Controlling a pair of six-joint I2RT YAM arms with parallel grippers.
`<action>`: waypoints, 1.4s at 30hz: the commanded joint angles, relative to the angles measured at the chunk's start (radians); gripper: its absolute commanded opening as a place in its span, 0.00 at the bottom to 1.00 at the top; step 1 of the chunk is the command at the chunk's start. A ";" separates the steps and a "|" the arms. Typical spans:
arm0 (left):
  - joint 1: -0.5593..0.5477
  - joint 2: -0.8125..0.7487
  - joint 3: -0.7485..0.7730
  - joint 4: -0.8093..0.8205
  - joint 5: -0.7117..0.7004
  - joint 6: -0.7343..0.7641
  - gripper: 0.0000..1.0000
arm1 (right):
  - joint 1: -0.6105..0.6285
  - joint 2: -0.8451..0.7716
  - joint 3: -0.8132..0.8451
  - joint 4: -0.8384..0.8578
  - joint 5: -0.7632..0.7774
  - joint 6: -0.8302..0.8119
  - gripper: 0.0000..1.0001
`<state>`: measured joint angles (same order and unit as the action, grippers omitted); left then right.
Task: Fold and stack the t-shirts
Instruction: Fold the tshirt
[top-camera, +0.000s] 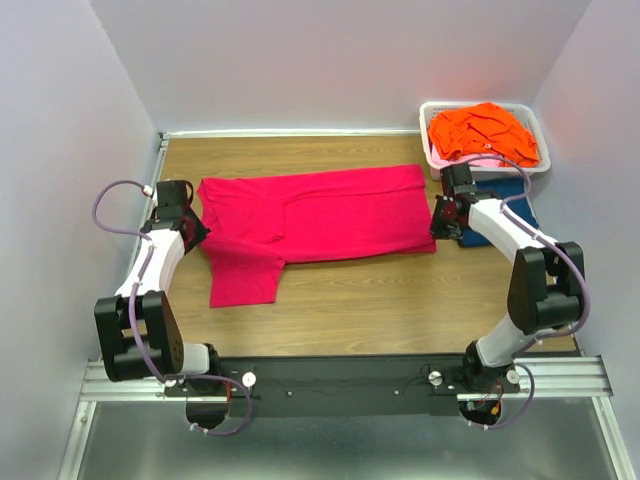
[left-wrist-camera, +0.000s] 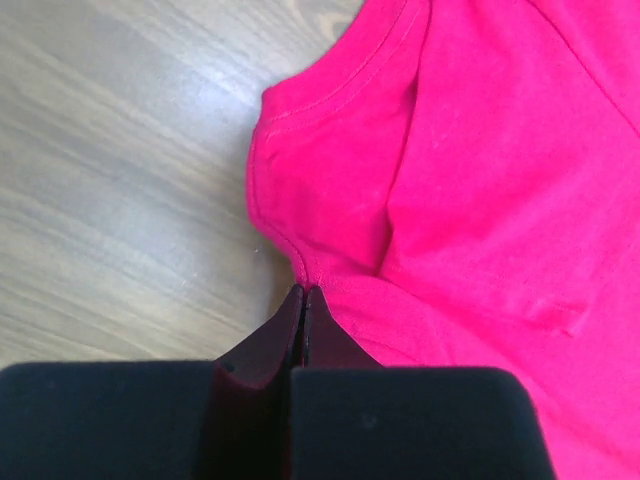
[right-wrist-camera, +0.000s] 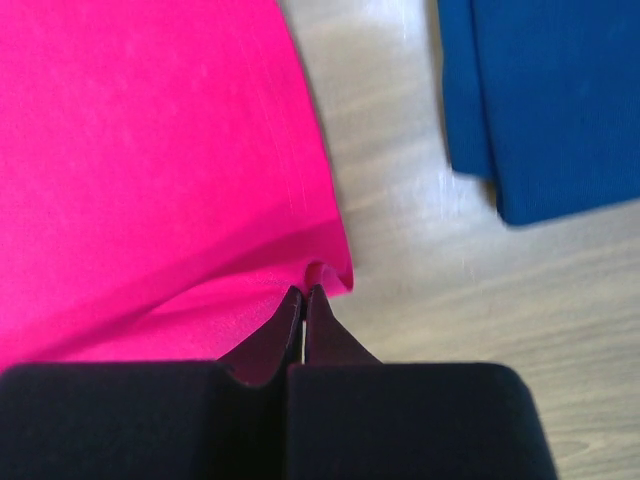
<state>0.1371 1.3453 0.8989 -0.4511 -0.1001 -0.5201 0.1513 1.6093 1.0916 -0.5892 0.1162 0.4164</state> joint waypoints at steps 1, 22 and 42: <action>0.002 0.066 0.052 0.023 -0.004 0.011 0.00 | -0.007 0.072 0.079 -0.021 0.072 -0.018 0.01; 0.010 0.255 0.159 0.126 0.031 -0.001 0.00 | -0.019 0.316 0.358 -0.003 0.149 -0.059 0.01; 0.009 0.296 0.190 0.163 0.007 -0.014 0.00 | -0.021 0.385 0.416 0.058 0.175 -0.065 0.01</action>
<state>0.1402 1.6176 1.0615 -0.3126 -0.0738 -0.5285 0.1421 1.9617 1.4841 -0.5663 0.2279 0.3653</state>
